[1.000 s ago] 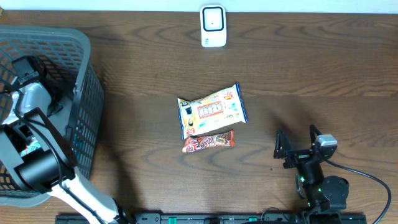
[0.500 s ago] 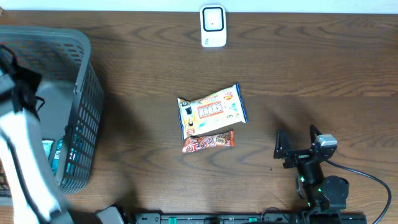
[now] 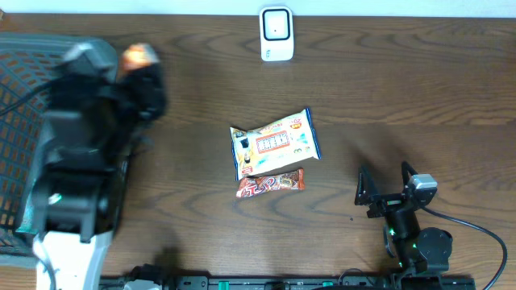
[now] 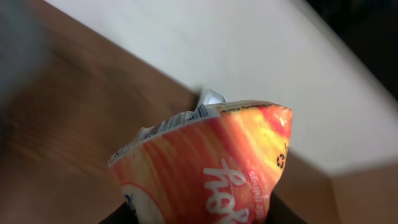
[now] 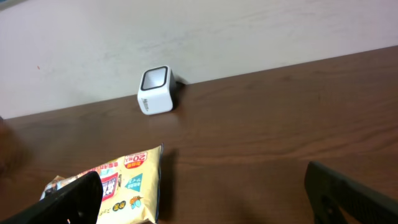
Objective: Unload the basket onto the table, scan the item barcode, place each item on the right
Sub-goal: 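Carry the orange pack right and drop it near the right gripper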
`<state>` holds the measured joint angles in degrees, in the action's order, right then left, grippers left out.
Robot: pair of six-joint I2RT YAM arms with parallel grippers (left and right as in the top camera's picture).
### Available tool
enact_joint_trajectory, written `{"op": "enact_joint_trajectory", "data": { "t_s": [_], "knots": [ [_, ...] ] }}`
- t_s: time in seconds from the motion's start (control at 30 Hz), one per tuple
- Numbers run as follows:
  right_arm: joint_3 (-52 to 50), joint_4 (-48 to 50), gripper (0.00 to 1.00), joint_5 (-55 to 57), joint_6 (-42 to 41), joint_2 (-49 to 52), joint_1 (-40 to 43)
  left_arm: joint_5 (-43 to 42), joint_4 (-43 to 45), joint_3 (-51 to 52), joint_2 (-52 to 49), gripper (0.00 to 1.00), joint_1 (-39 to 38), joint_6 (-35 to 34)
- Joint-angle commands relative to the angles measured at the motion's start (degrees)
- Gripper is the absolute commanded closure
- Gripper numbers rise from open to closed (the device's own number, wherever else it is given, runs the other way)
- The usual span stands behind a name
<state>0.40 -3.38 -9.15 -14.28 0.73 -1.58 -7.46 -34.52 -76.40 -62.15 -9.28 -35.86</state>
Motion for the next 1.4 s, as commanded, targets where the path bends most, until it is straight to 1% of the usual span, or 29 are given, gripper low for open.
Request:
{"op": "enact_joint_trajectory", "data": {
  "t_s": [0.0, 0.1, 0.23, 0.4, 0.5, 0.57, 0.63, 0.67, 0.87, 0.97, 1.03, 1.1, 1.3, 1.33, 1.37],
  "knots": [
    [-0.1, -0.2, 0.01, 0.2, -0.2, -0.2, -0.6, 3.0, 0.8, -0.3, -5.8, 0.65, -9.2, 1.6],
    [-0.1, -0.2, 0.01, 0.2, -0.3, -0.2, -0.6, 3.2, 3.7, -0.3, -12.9, 0.65, -16.2, 1.6],
    [-0.1, -0.2, 0.01, 0.2, -0.3, -0.2, -0.6, 3.2, 9.6, -0.3, -23.8, 0.65, -23.6, 1.8],
    [-0.1, -0.2, 0.01, 0.2, -0.3, -0.2, -0.6, 2.9, 19.1, -0.3, -36.1, 0.66, -29.5, 2.8],
    [-0.1, -0.2, 0.01, 0.2, -0.3, -0.2, -0.6, -0.9, 23.8, -0.3, -41.2, 0.65, -32.0, 2.8],
    [-0.1, -0.2, 0.01, 0.2, -0.2, -0.2, -0.6, -2.0, 25.6, -0.3, -43.0, 0.63, -33.1, 2.8],
    [-0.1, -0.2, 0.01, 0.2, -0.3, -0.2, -0.6, -2.4, 26.3, -0.3, -44.2, 0.55, -33.6, 2.8],
    [-0.1, -0.2, 0.01, 0.2, -0.3, -0.2, -0.6, -2.4, 26.2, -0.3, -44.6, 0.53, -33.8, 2.5],
    [-0.1, -0.2, 0.01, 0.2, -0.3, -0.2, -0.6, -3.1, 22.6, -0.3, -45.4, 0.52, -34.1, 1.7],
    [-0.1, -0.2, 0.01, 0.2, -0.3, -0.2, -0.6, -6.9, 21.3, -0.3, -45.6, 0.51, -34.1, 0.2],
    [-0.1, -0.2, 0.01, 0.2, -0.3, -0.2, -0.6, -8.9, 21.3, -0.3, -46.0, 0.48, -34.2, 0.2],
    [-0.1, -0.2, 0.01, 0.2, -0.3, -0.2, -0.6, -8.8, 21.3, -0.3, -46.4, 0.43, -34.3, 0.2],
    [-0.1, -0.2, 0.01, 0.2, -0.3, -0.2, -0.6, -9.1, 20.7, -0.3, -48.4, 0.42, -34.3, 0.0],
    [-0.1, -0.2, 0.01, 0.2, -0.2, -0.2, -0.6, -9.2, 20.6, -0.3, -48.9, 0.40, -34.3, 0.0],
    [-0.1, -0.2, 0.01, 0.2, -0.3, -0.2, -0.6, -9.8, 20.6, -0.3, -49.2, 0.35, -34.3, 0.0]
  ]
}}
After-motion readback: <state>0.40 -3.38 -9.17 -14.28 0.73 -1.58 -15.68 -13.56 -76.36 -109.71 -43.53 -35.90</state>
